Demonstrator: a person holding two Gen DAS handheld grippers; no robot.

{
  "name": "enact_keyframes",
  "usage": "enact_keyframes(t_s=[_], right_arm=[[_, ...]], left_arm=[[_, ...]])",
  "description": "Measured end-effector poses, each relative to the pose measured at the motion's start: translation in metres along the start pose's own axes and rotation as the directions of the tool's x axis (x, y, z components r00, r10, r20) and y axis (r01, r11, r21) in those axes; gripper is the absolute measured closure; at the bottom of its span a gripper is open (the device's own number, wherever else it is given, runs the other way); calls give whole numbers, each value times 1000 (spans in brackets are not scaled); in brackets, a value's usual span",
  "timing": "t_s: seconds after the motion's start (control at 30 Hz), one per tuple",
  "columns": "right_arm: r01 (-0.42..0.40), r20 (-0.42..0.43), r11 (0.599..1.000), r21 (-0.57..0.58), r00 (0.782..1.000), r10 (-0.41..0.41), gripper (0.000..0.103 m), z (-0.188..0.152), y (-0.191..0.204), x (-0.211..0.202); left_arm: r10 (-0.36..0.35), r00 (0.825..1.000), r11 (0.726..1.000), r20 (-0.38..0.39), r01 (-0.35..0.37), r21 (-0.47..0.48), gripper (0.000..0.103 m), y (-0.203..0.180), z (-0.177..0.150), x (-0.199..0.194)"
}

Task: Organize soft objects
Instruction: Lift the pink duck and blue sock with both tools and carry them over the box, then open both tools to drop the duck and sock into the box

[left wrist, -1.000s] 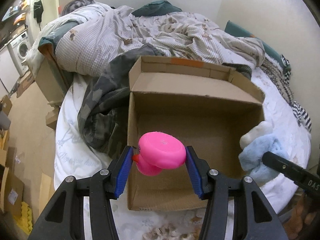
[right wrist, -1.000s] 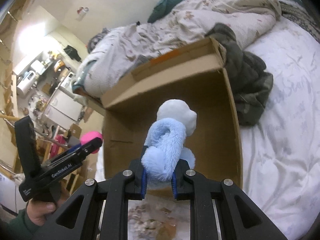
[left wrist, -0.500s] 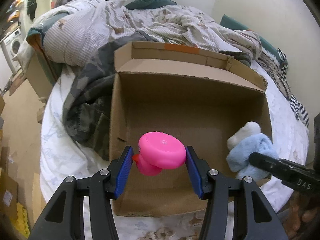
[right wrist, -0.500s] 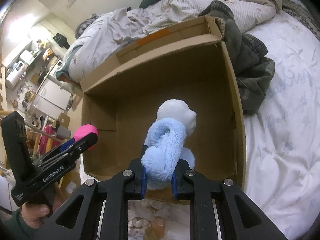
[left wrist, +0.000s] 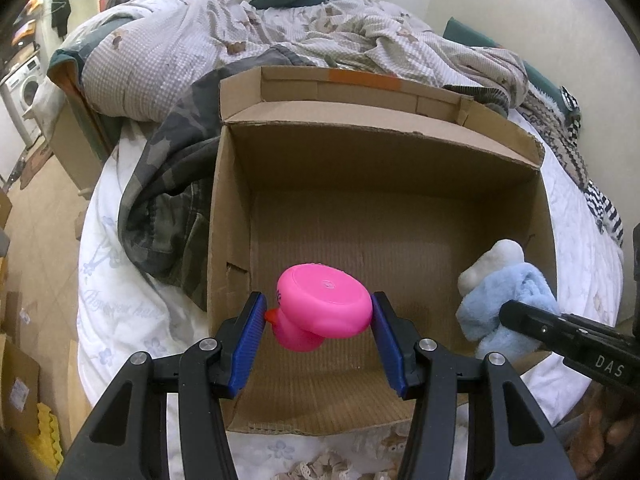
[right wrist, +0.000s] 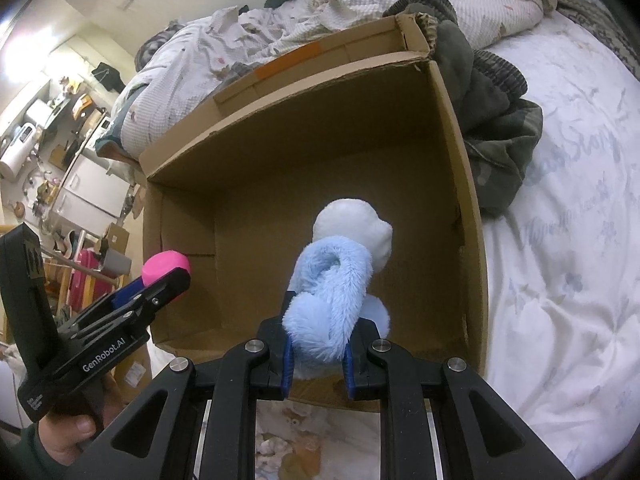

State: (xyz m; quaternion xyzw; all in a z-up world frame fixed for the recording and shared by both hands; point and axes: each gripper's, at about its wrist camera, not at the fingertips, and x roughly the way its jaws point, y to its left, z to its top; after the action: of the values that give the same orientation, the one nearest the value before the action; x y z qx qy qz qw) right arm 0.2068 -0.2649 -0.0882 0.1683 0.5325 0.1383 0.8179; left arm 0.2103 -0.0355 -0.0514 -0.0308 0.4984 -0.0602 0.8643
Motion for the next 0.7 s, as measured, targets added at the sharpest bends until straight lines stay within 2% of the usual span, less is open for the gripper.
enact_keyframes(t_s=[0.7], right_arm=[[-3, 0, 1000, -2, 1000, 3, 82, 1, 2, 3]], left_arm=[[5, 1000, 1000, -25, -5, 7, 54, -3, -4, 6]])
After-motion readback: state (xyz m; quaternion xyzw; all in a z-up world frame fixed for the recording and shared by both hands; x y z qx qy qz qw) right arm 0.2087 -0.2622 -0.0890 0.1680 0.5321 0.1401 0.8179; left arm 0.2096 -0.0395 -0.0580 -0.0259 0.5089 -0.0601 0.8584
